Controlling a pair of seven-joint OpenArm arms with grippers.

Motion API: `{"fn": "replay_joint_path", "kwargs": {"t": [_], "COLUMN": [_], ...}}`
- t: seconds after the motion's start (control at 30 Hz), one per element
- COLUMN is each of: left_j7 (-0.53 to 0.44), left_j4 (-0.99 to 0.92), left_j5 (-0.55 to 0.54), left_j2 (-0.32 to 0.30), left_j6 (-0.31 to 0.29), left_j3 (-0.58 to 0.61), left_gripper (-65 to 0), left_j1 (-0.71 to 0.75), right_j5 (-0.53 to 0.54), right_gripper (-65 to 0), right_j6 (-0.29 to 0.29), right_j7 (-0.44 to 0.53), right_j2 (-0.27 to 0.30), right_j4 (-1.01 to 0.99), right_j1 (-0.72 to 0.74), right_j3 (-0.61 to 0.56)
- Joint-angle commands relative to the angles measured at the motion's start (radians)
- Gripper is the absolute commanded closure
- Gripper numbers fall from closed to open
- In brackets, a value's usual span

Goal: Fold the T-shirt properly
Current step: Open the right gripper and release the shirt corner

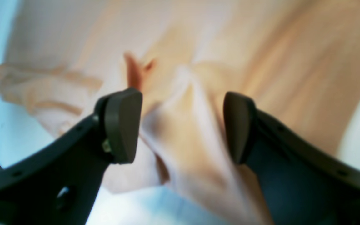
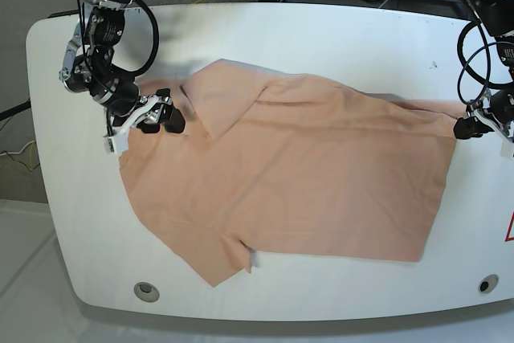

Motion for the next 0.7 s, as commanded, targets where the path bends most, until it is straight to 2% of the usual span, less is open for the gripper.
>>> {"fn": "replay_joint_path", "kwargs": {"t": [0.0, 0.4, 0.67], "left_j7": [-0.038, -0.085, -0.095], "left_j4": [0.028, 0.101, 0.155], "left_j5": [-0.031, -0.038, -0.046], "left_j2": [-0.028, -0.023, -0.015], "left_j6": [-0.005, -0.005, -0.005], "left_j3": [-0.003, -0.018, -0.029], "left_gripper": [-29.0, -29.1, -30.3], "left_j1": [-0.013, 0.041, 0.051], "right_j5": [0.016, -0.068, -0.056], "right_gripper": [-39.8, -38.9, -39.9], "right_j6": [-0.007, -0.006, -0.004], "right_j7": [0.029, 0.080, 0.100], "right_j2": [0.034, 0.020, 0.009], "right_j4": [0.046, 0.009, 0.011], "right_j1": [0.029, 0.024, -0.031], "right_j3": [0.013, 0.013, 0.019]}}
